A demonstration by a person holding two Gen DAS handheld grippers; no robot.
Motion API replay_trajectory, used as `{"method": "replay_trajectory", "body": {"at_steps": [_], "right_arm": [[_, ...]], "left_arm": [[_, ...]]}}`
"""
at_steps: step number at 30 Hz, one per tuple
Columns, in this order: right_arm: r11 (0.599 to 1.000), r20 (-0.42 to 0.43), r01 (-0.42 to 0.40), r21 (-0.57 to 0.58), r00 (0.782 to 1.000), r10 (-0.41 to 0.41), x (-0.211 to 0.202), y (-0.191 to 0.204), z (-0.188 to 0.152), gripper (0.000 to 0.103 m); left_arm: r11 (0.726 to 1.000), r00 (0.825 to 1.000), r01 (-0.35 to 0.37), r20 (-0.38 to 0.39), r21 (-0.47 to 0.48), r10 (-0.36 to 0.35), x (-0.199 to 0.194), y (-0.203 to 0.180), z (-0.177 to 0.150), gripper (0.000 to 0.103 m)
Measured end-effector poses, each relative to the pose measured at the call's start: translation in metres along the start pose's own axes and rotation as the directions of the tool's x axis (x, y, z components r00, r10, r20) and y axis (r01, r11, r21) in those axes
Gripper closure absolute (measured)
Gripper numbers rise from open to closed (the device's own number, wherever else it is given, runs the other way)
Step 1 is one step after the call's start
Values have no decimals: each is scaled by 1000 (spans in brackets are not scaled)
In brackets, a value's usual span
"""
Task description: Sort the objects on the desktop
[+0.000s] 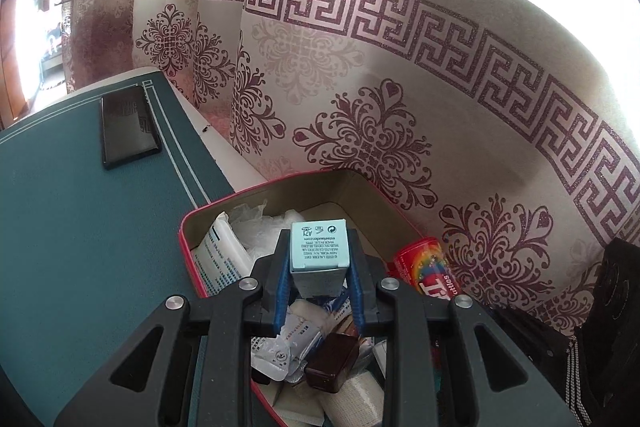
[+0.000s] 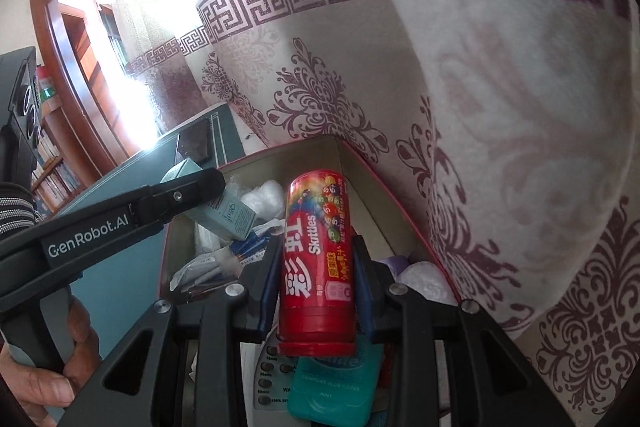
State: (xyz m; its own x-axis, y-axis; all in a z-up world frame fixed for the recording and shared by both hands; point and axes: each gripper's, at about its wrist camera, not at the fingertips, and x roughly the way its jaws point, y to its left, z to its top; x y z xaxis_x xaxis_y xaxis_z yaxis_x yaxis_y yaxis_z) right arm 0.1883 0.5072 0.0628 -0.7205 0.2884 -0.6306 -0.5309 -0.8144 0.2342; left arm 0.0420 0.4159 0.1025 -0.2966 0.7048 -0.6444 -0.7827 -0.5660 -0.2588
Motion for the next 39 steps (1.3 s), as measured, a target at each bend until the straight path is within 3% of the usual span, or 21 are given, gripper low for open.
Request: {"method": "replay_trajectory", "body": {"at_steps": [8,12,19,20,22,24,29,33,39], "right_arm": [[1000,-30,11,-11,999,-11,2,1,-2,67],[1000,-20,19,-20,1000,-20,-1,3,-5,67],[1000,-15,16,-11,1000,-16,-10,6,-14,67],[1000,-18,14,-11,1000,-15,-11,7,-16,63],[1000,-22,14,-14,1000,-14,-13,10,-20,47],[1000,-8,20,-17,1000,-20,-19,13,-24,18],[1000,4,2,-26,1000,-2,-37,15,-31,14],[999,26,12,-41,1000,-10,-56,17,-37,1],[995,103,33,-97,994,-23,-96,28,-35,1]], "left_arm": [[1000,990,23,-140,-19,-25,21,8,-12,68],[999,991,34,-126,-29,-37,12,11,-12,67],[1000,999,-3,-42,-6,3,-19,6,-16,43],[1000,999,-20,-37,2,20,-23,5,-17,42],[998,998,-61,-25,17,61,-30,4,-20,38],[995,995,-98,-6,31,98,-38,3,-25,37],[977,978,-202,72,71,197,-66,-3,-40,37],[960,961,-254,142,115,237,-93,-16,-50,32],[969,957,-228,206,91,206,-140,-27,-56,19]]}}
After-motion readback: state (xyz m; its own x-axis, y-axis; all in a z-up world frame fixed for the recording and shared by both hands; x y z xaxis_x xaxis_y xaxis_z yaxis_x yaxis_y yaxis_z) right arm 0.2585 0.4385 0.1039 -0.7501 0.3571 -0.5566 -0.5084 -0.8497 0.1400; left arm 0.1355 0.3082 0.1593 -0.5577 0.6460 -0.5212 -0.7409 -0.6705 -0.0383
